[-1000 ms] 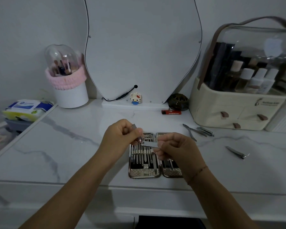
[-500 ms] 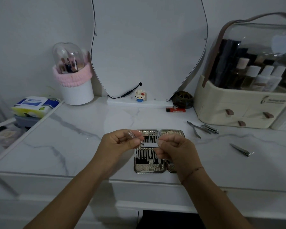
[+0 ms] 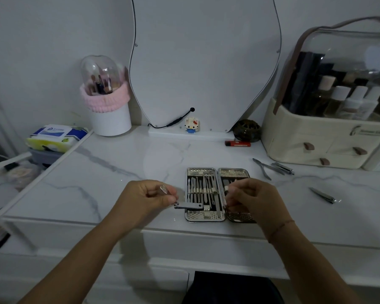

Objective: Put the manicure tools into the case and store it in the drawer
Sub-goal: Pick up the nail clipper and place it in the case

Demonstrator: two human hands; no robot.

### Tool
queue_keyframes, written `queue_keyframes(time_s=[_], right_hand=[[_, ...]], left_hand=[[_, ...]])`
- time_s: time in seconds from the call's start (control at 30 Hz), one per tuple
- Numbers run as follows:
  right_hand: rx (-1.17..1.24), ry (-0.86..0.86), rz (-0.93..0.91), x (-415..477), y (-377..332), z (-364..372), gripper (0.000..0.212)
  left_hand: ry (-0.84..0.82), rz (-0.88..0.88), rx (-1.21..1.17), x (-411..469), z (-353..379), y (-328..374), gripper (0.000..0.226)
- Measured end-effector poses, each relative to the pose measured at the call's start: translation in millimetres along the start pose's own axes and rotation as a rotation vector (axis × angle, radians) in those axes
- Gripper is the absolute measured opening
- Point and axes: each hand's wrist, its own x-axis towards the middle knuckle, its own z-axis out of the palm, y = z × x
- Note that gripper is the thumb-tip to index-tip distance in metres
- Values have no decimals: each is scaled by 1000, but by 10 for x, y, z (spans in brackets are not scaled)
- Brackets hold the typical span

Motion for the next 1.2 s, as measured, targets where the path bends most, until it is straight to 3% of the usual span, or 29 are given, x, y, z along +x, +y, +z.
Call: queue_keyframes(time_s=[0.23,0.47,0.8,1.2], right_hand=[[-347,22,-93,29,98,-35,4],[-374,-5,-95,61,114,-55,6],[-360,-10,-107,74,129,-51,6],[-335,-30,-93,79,134,-52,7]], left_hand=[[-30,2,88,39,-19,-2,18],[-138,27,160,71,-49,50,12],[-87,-4,46,86,4,-47,10],[-164,-6,18,122,146,-62,16]])
